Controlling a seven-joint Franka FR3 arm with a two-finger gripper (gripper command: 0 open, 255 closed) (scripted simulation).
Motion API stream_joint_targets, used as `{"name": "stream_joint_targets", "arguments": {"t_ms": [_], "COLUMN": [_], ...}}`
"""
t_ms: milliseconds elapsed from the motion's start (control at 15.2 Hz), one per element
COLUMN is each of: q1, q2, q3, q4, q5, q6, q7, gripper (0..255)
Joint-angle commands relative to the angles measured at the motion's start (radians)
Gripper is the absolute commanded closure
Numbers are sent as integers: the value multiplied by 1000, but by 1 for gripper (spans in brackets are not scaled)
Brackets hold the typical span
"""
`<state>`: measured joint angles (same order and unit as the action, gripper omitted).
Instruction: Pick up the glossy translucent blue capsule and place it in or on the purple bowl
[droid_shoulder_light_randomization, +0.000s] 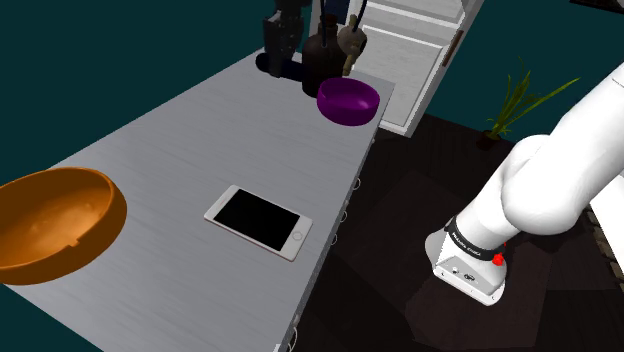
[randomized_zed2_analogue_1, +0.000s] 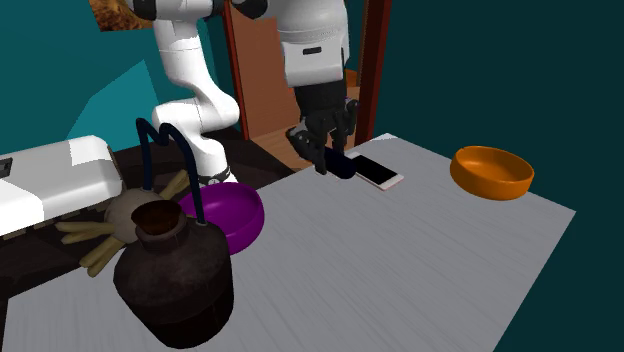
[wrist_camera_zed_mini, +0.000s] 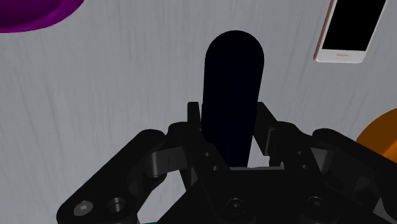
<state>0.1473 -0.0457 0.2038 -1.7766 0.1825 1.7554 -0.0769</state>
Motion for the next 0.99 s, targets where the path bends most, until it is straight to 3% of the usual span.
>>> {"name": "stream_joint_targets", "arguments": {"t_ms": [0,924], "q1": [-20,-152], "q2": [-46,-262], "q3": [-23,-224], "q4": [-55,-266], "q5": [9,-19], "q6": [1,-60], "q7": [-48,-369], "gripper": [255,255]}}
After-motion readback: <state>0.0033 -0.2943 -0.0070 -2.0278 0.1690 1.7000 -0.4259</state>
